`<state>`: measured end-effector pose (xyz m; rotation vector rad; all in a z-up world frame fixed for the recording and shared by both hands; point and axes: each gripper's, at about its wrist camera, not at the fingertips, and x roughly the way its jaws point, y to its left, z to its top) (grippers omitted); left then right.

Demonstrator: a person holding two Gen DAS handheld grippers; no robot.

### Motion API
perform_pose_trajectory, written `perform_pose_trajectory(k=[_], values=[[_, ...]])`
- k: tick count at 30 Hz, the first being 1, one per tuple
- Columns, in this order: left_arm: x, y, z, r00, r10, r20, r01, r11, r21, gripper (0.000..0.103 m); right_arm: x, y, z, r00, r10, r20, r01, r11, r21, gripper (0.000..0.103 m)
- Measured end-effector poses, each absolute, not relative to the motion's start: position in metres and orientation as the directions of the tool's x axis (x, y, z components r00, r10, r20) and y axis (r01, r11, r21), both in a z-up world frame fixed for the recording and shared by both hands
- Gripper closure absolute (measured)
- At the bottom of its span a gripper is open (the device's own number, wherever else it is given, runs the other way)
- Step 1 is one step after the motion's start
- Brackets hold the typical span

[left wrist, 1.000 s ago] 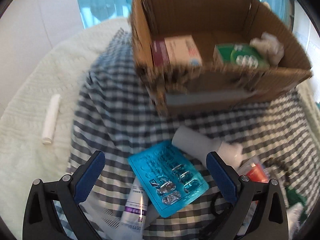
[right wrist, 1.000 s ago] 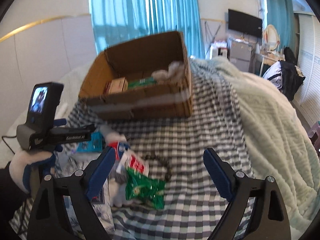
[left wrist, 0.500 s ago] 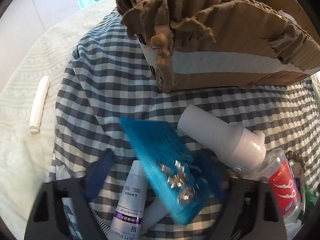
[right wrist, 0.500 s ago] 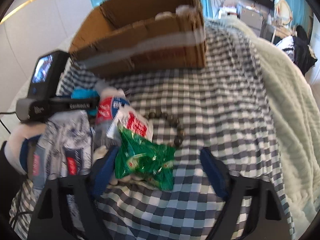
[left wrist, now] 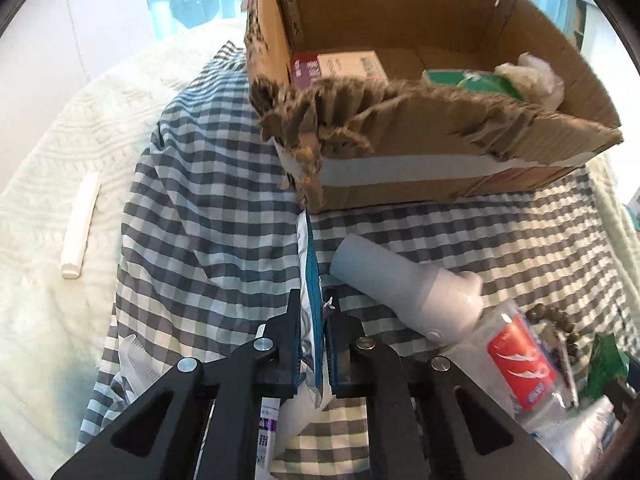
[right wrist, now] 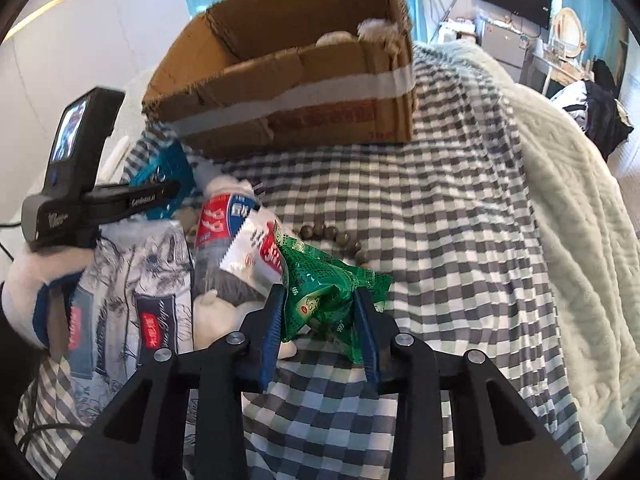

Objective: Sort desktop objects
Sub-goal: 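Grasp the blue blister pack with the left tool while the right grasps the green snack packet, then carry the blister pack and green packet over the cardboard box with both tools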

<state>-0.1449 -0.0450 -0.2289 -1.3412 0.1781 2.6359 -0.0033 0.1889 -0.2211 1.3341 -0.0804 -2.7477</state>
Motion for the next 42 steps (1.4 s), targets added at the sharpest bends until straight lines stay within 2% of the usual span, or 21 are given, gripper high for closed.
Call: perform_pose_trajectory(k=[8,19,31,42], values=[[-0.105,-0.057,-0.197,-0.614,0.171,-0.77,-0.249,-0.968,-0.016,0.093,0.018,0.191,-0.197,-0.725,-0.085,-0.684,0.043,-0.996,0.079,0.071],[-0.071,-0.064,-0.165,-0.686,0.202,-0.699,-0.287,-0.958,0.005,0.093,0.044,0.192,-0.175,-0.836,-0.065,-0.546,0.02,-0.996,0.087,0.071],[-0.052,-0.047,-0.119,-0.736,0.227,-0.637,-0.327,-0.944,0.041,0.093,0.041,0.181,-0.14,-0.853,-0.084,-0.515,0.033,-0.994,0.108,0.071],[-0.083,-0.052,-0.053,-0.772,0.261,-0.579,-0.3,-0.953,-0.03,0.093,0.015,0.179,-0.069,-0.901,-0.136,-0.412,0.088,-0.987,0.134,0.071]])
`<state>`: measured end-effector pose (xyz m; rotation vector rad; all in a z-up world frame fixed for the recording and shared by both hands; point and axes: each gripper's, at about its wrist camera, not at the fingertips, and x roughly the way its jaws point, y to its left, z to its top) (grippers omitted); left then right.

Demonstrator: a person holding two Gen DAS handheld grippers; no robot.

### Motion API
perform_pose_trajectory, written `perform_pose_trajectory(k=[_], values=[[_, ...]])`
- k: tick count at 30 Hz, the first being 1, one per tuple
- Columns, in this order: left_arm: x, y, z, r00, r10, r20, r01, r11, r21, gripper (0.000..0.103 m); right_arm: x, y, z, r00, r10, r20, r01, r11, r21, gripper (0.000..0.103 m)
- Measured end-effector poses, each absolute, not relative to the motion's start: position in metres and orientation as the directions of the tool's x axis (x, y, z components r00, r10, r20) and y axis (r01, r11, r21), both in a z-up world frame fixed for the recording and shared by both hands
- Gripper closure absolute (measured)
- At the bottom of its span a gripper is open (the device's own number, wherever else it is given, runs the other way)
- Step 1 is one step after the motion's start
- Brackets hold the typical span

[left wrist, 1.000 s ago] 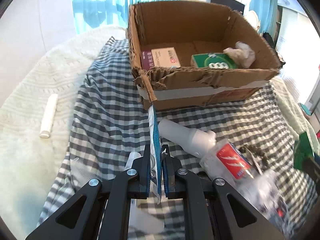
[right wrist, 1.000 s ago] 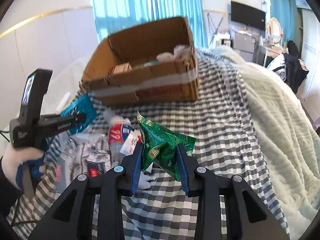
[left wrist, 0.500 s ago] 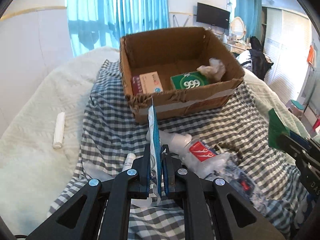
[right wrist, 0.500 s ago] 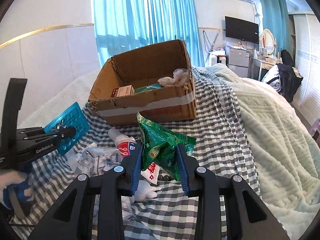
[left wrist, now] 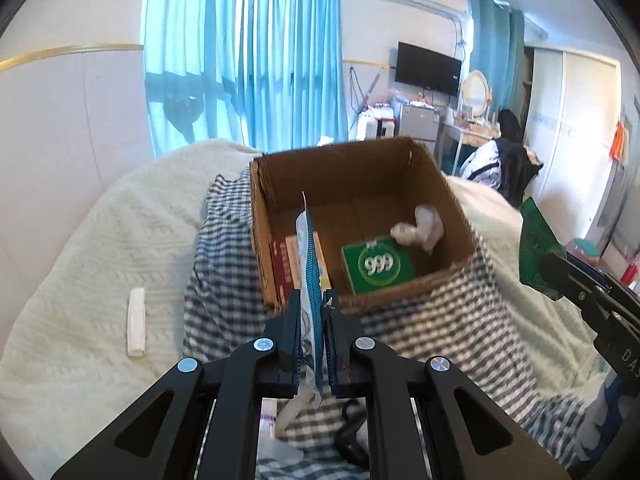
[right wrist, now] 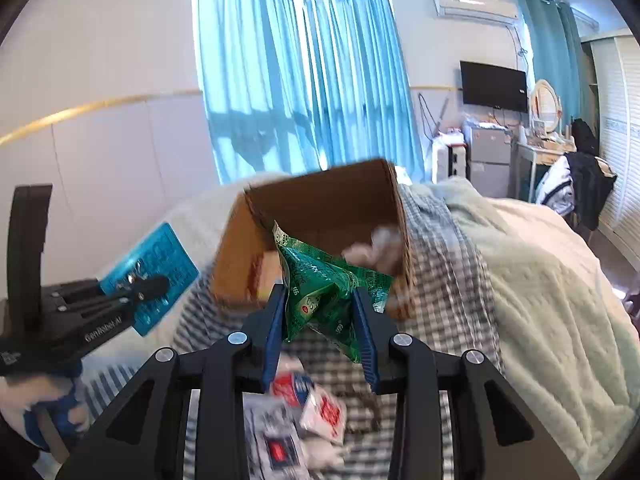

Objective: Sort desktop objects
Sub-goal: 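Carry the blister pack and green packet over the cardboard box with both tools, then open both tools to drop the blister pack and green packet into the box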

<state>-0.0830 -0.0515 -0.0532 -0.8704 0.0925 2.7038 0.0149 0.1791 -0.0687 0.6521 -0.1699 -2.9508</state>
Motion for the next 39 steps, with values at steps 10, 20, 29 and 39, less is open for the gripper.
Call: perform_pose_trajectory(k=[10,20,29,39], values=[[-0.115,-0.046,-0.014,-0.823,0.264,-0.503,-0.283,-0.958,-0.04,0.093,-0.023,0.174,-0.031,-0.928,-0.143,-0.344,0.116,-0.988,0.097,0.071],[-0.144,-0.03,0.008,-0.851,0.278,-0.446,-0.3,-0.954,-0.023,0.093,-0.057,0.176,-0.009,-0.946,-0.13,-0.298,0.115,-0.991,0.068,0.071],[-0.191,-0.02,0.011,-0.842,0.293,-0.452,-0.311,-0.95,-0.037,0.093,-0.099,0.179,0.0,-0.947,-0.133,-0.293,0.124,-0.991,0.049,0.071],[-0.25,-0.001,-0.023,-0.792,0.281,-0.542,-0.307,-0.951,-0.046,0.093,-0.163,0.186,-0.022,-0.917,-0.128,-0.378,0.117,-0.992,0.052,0.071]])
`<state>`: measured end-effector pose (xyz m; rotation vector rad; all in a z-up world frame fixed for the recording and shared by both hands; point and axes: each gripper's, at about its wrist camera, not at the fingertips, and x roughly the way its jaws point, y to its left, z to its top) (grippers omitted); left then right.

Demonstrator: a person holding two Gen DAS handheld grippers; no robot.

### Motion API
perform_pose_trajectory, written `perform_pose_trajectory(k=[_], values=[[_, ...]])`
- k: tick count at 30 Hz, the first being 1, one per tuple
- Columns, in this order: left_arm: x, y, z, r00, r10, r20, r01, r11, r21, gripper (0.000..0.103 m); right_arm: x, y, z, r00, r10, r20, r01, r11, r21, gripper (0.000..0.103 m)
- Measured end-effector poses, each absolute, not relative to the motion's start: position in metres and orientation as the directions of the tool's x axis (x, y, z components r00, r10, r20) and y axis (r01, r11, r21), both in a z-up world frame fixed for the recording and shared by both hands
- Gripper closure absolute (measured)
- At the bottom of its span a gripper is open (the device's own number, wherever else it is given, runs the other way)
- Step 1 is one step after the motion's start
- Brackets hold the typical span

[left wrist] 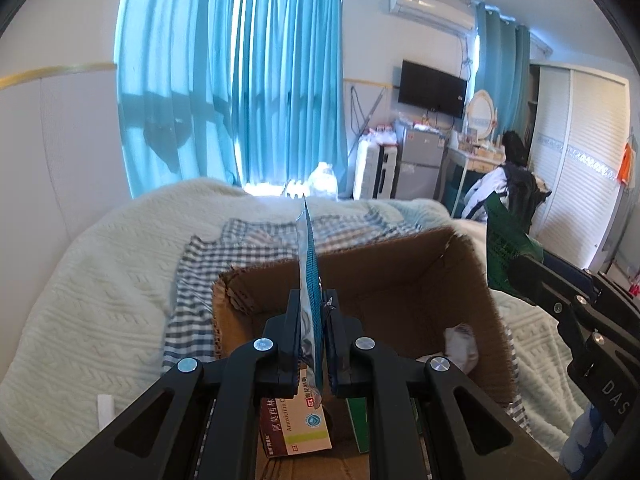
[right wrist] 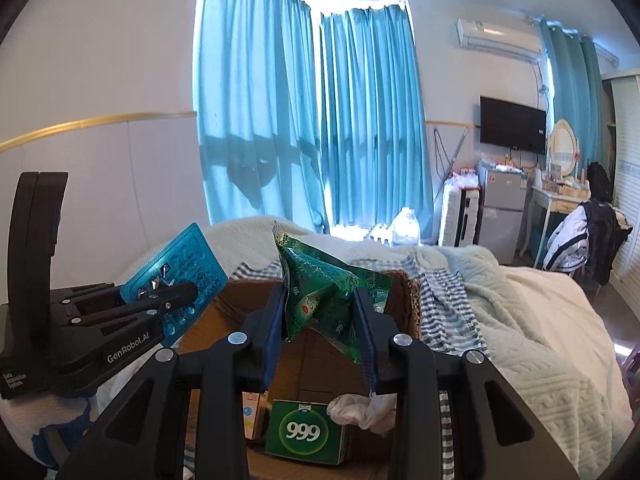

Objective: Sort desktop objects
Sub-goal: 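Open both tools to drop the blister pack and green packet into the box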

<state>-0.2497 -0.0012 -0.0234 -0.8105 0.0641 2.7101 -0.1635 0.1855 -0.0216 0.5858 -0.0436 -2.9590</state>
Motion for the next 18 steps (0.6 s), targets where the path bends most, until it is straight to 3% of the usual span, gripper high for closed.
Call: perform_pose_trajectory(k=[18], values=[[-0.3,0.036,-0.1,-0.663,0.218,-0.716,-0.321,-0.947,0.009,0.093,-0.242,0.19,-0.101,-0.766,-0.056,-0.64,0.063,-0.998,0.012,0.071]])
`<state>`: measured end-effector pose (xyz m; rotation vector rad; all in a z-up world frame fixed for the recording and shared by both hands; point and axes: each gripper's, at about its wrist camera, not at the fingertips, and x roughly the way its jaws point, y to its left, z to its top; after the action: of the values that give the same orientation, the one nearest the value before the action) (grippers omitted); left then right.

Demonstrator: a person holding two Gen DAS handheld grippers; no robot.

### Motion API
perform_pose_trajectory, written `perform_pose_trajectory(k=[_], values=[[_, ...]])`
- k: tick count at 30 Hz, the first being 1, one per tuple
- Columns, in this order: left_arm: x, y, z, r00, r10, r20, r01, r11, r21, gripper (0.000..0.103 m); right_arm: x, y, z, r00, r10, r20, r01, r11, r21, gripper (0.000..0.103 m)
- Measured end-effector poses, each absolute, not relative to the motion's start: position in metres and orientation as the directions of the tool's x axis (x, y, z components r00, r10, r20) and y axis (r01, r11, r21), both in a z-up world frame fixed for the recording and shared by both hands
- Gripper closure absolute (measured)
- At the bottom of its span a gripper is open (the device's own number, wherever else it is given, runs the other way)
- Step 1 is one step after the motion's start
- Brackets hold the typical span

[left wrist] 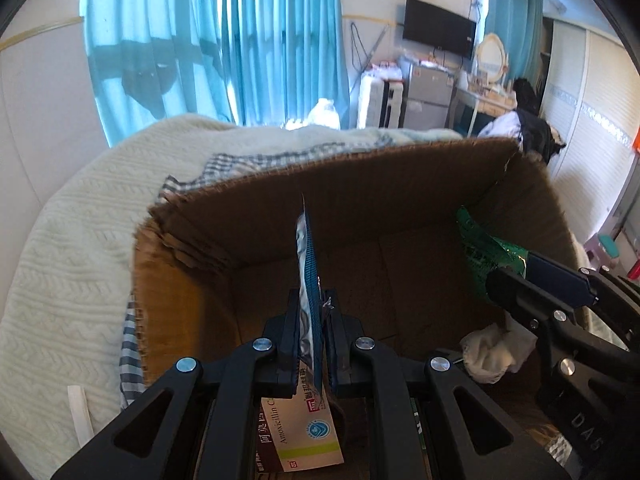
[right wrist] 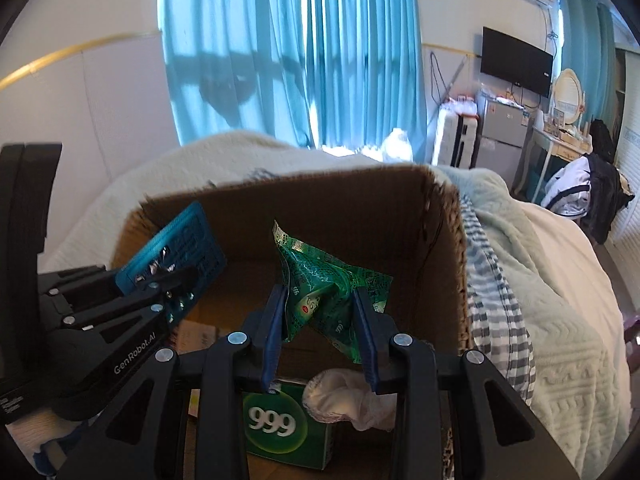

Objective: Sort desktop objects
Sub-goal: 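Open both tools to drop the blister pack and green packet into the box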

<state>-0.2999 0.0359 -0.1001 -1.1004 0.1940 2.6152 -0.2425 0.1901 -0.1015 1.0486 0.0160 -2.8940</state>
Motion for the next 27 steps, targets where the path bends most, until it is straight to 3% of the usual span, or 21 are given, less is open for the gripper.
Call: perform_pose_trajectory(k=[7,10,11,17,27], values=[[-0.298,0.035,-0.105,-0.649,0.19,-0.736,-0.304,-0.952,0.022,0.087,-0.236,0.194,-0.104,-0.762,-0.042,-0.646,0.037,-0.999,0.021,0.065],[-0.292,0.031,-0.097,-0.668,0.181,-0.722,-0.286,-0.958,0.025,0.062,-0.231,0.198,-0.096,-0.771,-0.022,-0.636,0.01,-1.0,0.022,0.055],[-0.289,0.028,-0.092,-0.679,0.181,-0.712,-0.28,-0.96,0.023,0.049,-0.23,0.2,-0.093,-0.774,-0.025,-0.632,0.009,-1.0,0.028,0.055],[-0.276,0.014,-0.06,-0.712,0.198,-0.674,-0.266,-0.964,-0.002,0.043,-0.211,0.207,-0.063,-0.811,-0.027,-0.584,-0.005,-0.999,0.053,0.045],[-0.237,-0.014,0.006,-0.803,0.231,-0.549,-0.25,-0.967,-0.04,0.008,-0.161,0.214,-0.001,-0.888,-0.034,-0.458,-0.011,-0.995,0.095,0.027]])
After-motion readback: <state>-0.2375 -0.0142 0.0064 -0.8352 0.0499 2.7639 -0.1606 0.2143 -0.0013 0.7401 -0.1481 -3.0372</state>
